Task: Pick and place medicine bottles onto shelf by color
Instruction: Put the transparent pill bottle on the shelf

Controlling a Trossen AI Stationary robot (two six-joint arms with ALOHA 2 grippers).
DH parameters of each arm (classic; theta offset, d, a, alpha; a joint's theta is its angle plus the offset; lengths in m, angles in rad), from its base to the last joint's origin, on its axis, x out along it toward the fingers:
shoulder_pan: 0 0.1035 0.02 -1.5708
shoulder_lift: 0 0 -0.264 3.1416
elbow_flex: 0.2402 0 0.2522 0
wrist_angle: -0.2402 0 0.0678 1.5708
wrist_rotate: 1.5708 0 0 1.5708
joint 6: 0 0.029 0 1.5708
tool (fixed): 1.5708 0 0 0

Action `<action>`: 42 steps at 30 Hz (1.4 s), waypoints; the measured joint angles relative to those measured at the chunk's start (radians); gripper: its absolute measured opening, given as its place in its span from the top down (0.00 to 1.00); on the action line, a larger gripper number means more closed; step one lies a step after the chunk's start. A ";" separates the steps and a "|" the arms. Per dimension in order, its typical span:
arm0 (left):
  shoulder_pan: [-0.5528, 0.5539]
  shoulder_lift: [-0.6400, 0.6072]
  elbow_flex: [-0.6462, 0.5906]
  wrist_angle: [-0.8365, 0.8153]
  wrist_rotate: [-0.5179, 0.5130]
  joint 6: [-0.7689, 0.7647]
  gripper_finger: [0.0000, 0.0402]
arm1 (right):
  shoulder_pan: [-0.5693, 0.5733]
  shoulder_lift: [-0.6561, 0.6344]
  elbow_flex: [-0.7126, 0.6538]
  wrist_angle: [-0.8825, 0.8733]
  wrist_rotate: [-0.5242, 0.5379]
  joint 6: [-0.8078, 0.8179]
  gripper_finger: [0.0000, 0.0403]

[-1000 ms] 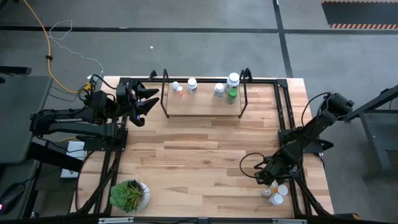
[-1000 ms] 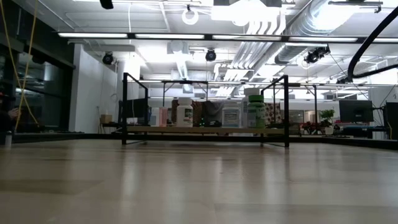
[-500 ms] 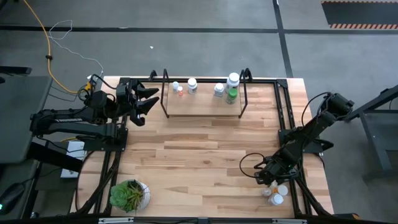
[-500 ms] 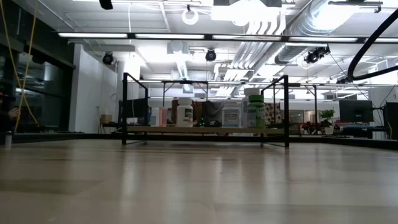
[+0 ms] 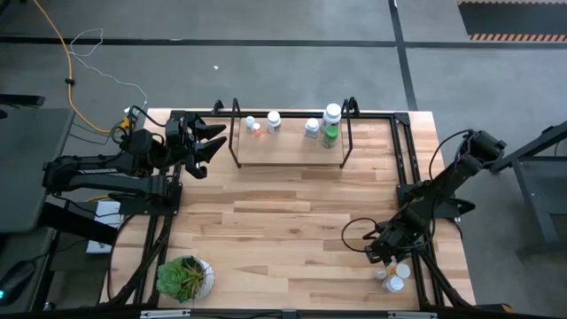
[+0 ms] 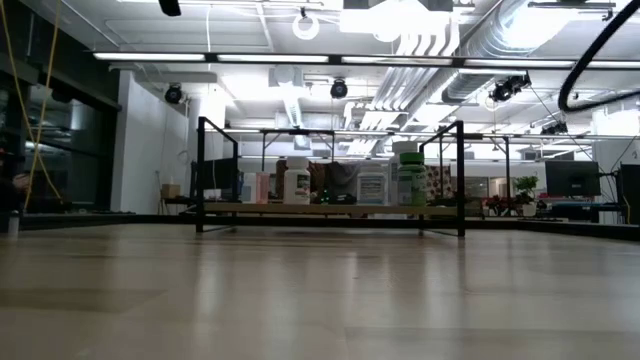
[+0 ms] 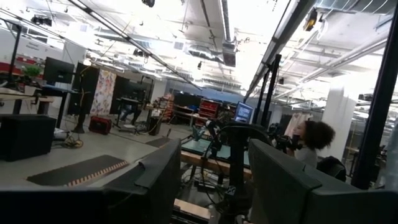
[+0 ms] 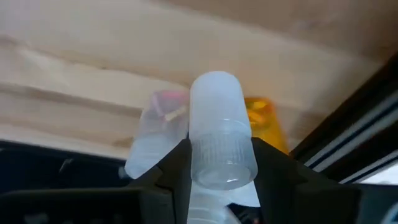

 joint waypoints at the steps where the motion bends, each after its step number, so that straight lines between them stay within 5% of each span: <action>1: 0.000 0.000 0.000 0.000 0.000 0.000 0.55 | -0.009 -0.014 0.018 -0.051 0.015 -0.020 0.69; 9: 0.000 0.000 0.000 0.000 0.000 0.000 0.55 | -0.229 -0.089 0.224 -0.273 0.313 -0.258 0.71; 16: 0.000 0.000 0.000 0.000 0.007 -0.014 0.55 | -0.560 0.076 0.427 -0.277 0.319 -0.757 0.71; 27: 0.000 0.000 0.000 0.001 0.010 -0.079 0.55 | -0.927 0.491 1.010 -0.507 0.325 -1.402 0.71; 35: 0.000 0.000 0.000 0.001 0.010 -0.079 0.55 | -1.068 0.792 1.328 -0.731 0.341 -1.573 0.71; 42: 0.000 0.000 0.000 0.002 0.011 -0.079 0.55 | -1.124 0.942 1.416 -0.887 0.358 -1.594 0.68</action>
